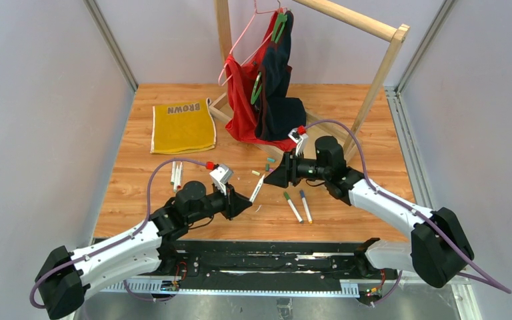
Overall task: Insert the pens into the pen caps
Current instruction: Pick up the pen from the center of the board.
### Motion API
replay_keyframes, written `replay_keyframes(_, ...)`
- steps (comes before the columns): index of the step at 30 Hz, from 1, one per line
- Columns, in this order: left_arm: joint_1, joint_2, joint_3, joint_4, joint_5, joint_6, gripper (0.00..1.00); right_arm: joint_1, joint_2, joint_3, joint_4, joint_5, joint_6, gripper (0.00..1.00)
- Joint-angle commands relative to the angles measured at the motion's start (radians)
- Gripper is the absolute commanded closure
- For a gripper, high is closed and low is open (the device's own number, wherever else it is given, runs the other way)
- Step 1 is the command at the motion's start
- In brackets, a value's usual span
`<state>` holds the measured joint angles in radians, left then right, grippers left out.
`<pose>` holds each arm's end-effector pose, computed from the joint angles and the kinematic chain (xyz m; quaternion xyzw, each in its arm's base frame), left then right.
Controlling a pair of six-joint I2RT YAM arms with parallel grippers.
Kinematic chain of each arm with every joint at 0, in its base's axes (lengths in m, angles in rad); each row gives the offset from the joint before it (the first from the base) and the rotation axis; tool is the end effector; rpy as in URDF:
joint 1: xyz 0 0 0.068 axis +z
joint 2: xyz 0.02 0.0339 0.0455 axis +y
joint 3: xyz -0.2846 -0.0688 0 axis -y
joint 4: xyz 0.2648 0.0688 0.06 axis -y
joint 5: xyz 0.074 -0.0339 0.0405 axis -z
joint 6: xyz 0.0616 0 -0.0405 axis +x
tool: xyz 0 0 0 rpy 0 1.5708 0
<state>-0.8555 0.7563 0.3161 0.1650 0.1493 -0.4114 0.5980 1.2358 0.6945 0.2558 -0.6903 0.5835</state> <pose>0.1295 -0.1630 0.2136 0.2190 0.7658 -0.4041 0.4498 0.2266 0.2018 0.2630 -0.2082 0.7518 0.5391 0.3175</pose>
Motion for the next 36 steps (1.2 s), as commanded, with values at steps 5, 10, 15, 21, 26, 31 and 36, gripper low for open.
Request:
replay_keyframes(5,-0.013,0.0,-0.015,0.063,-0.005,-0.031,1.0,0.014,0.014,0.002,0.097,-0.021,0.047,0.52)
replay_keyframes(10,-0.013,-0.013,-0.018,0.062,0.01,-0.023,1.0,0.02,0.05,0.001,0.163,-0.05,0.083,0.53)
replay_keyframes(15,-0.013,-0.012,-0.02,0.062,0.019,-0.026,1.0,0.048,0.084,0.024,0.171,-0.068,0.084,0.7)
replay_keyframes(21,-0.013,-0.012,-0.018,0.068,-0.013,-0.052,0.93,0.055,0.092,0.023,0.182,-0.09,0.09,0.99)
replay_keyframes(26,-0.013,0.021,-0.008,0.131,-0.007,-0.103,0.46,0.059,0.091,0.021,0.213,-0.122,0.101,0.99)
replay_keyframes(31,-0.013,0.082,0.026,0.159,0.029,-0.093,0.49,0.071,0.099,0.028,0.232,-0.144,0.107,0.99)
replay_keyframes(36,-0.013,0.117,0.027,0.192,0.053,-0.107,0.81,0.072,0.091,0.022,0.22,-0.13,0.089,0.97)
